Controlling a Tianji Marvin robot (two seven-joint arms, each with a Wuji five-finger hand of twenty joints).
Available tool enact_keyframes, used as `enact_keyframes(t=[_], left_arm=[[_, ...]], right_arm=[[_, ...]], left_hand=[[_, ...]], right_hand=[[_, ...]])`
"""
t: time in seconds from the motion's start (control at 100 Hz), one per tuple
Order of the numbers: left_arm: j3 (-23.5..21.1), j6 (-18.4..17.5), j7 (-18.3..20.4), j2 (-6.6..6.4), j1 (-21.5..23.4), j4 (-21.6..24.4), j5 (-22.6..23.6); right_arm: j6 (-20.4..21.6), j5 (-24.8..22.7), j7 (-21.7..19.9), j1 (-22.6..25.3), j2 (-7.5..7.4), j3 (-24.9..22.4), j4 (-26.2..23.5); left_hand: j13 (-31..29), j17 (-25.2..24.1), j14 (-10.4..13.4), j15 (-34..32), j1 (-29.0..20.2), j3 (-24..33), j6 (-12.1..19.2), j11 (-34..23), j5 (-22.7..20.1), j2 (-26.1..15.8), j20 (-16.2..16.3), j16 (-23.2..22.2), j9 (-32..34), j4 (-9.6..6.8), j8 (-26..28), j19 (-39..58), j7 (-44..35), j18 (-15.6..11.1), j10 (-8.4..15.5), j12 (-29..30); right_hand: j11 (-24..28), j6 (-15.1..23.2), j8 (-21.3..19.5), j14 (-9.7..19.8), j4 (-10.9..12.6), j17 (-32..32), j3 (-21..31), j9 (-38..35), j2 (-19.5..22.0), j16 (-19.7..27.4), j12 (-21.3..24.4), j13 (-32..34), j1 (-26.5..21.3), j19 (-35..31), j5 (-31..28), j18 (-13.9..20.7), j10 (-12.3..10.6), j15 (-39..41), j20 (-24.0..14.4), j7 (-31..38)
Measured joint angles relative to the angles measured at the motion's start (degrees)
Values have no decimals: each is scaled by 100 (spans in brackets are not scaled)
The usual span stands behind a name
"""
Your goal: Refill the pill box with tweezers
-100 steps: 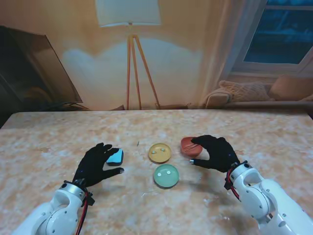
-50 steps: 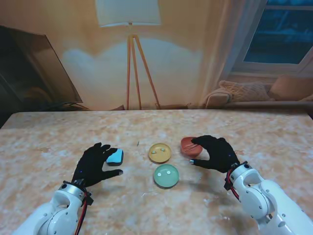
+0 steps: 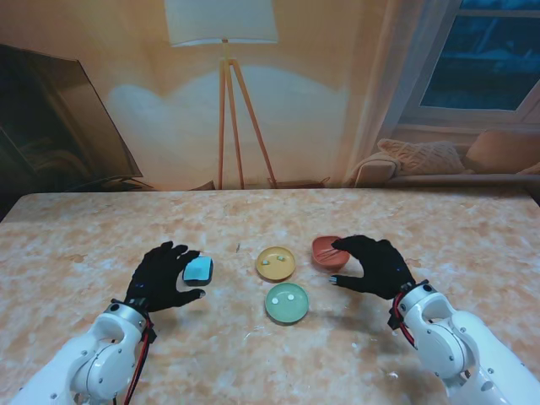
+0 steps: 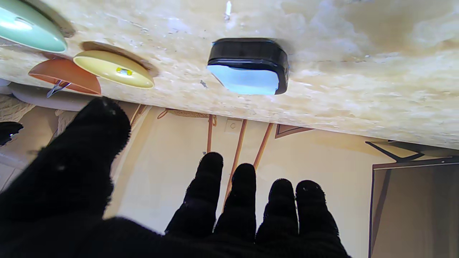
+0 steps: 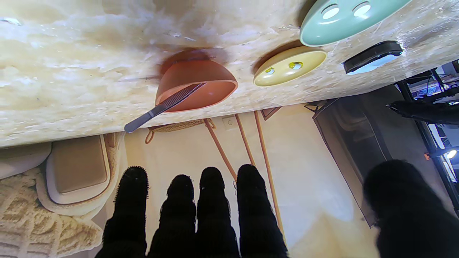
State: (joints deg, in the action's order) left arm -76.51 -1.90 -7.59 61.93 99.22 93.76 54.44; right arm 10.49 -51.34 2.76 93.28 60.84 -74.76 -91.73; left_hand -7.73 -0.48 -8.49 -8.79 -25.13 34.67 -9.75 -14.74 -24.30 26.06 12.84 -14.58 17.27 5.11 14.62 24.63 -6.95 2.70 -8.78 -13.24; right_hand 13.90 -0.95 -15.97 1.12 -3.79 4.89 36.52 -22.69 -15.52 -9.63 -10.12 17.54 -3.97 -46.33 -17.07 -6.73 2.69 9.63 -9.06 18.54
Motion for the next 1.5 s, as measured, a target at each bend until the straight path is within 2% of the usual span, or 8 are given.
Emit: enact_keyframes(t=[0.25, 0.83, 0.96, 1.2, 1.5], left_arm=[[175, 0, 250, -47, -446, -404, -40], [732, 3, 228, -65, -1334, -1580, -302], [862, -5, 238, -75, -1485, -1788, -307], [1118, -60, -28, -71, -1795, -2295, -343], [1332, -60, -84, -61, -2071, -2656, -461]], right_arm=[[3, 75, -51, -104, 0, 2, 156], [-43, 151, -202, -227, -5, 16, 258], [-56, 151, -215, -243, -6, 15, 275], [-107, 145, -315, -256, -13, 9, 279], [-166, 134, -325, -283, -17, 10, 296]], left_hand=[[127, -7, 100, 18, 71, 139, 36, -74, 152, 49, 0, 0, -73, 50, -50, -58, 23, -59, 60, 0], [156, -8, 104, 18, 77, 272, 36, -75, 227, 52, 0, 0, -208, 52, -148, -71, 75, -60, 67, 0], [156, -8, 104, -17, 79, 274, 38, -75, 297, 52, 0, 0, -208, 53, -208, -71, 130, -62, 67, 0], [156, -8, 105, -52, 79, 284, 42, -77, 369, 52, 0, 0, -212, 53, -220, -71, 141, -62, 68, 0], [156, -8, 105, -190, 84, 286, 127, -143, 360, 55, 0, 0, -210, 85, -217, -43, 119, -63, 69, -2]], right_hand=[[1, 1, 0, 0, 0, 0, 0, 0, 0, 0, 0, 0, 0, 0, 0, 0, 0, 0, 0, 0], [1, 1, 0, 0, 0, 20, 1, 0, -37, 0, 0, 0, -1, 0, 0, 0, 0, 0, 0, 2], [1, 2, -1, 2, 0, 57, 2, 0, -163, 0, 0, 0, -5, 0, 0, 0, 0, 0, 0, 4], [4, 5, -1, 9, 1, 66, 11, -4, -161, 0, 0, 61, -68, 0, 0, 1, -2, 3, 0, 15], [69, 64, -1, 12, 1, 78, 10, -68, -212, 0, -19, 146, -214, 0, 0, 2, -19, 3, 0, 76]])
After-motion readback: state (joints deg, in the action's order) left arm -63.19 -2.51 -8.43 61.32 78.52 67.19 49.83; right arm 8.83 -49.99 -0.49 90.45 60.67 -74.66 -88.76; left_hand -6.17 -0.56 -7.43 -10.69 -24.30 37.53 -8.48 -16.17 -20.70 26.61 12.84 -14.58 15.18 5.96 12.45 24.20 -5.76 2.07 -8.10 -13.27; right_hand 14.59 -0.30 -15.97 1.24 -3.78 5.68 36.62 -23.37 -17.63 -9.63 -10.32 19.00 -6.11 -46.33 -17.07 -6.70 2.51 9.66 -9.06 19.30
